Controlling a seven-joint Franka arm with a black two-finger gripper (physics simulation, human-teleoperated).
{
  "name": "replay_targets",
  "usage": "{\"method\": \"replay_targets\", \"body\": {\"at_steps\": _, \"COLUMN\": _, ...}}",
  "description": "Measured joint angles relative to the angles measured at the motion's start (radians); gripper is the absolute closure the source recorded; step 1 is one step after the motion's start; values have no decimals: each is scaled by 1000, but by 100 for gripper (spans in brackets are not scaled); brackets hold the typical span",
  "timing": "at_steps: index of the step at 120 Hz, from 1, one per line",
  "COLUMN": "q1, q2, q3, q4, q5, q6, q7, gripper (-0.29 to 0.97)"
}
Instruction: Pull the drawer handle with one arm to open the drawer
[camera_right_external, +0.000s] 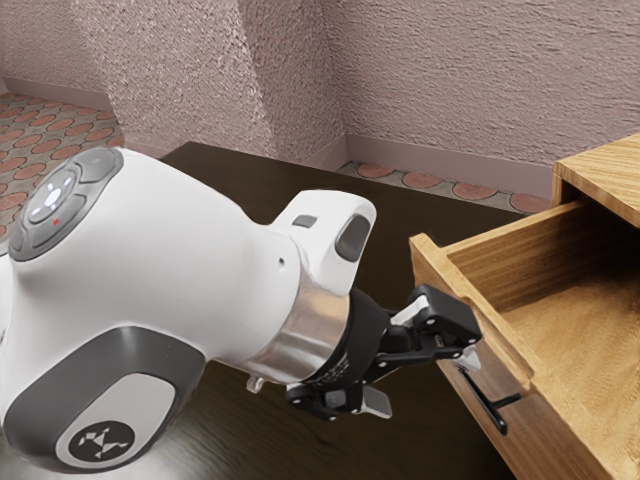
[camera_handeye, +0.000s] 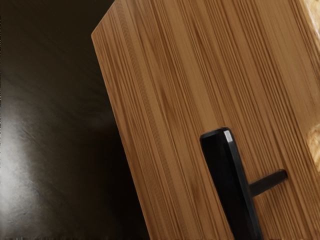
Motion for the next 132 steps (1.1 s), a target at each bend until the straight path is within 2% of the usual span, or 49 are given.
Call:
{"method": "replay_targets", "body": {"at_steps": 46, "q1": -56, "q2": -84, "q3": 56, "q4": -71, "q5": -1, "q6": -1, "q7": 1, "gripper": 2}}
{"method": "replay_targets", "body": {"at_steps": 88, "q1": -74, "q2": -137, "q3": 77, "q4": -122, "q5": 1, "q6": -1, "q7": 1, "gripper": 2}}
{"method": "replay_targets", "body": {"at_steps": 121, "q1": -102, "q2": -219, "q3": 99, "q4": -161, "q5": -1, "q6": -7, "q7": 1, "gripper": 2}}
{"method": "replay_targets", "body": {"at_steps": 128, "q1": -108, "q2": -257, "q3": 116, "q4": -165, "q5": -2, "q6": -30, "q7": 1, "gripper": 2}}
{"method": "replay_targets", "body": {"at_steps": 132, "q1": -110, "q2": -263, "q3": 143, "q4": -120, "q5": -14, "q6": -70, "q7": 1, "gripper": 2}}
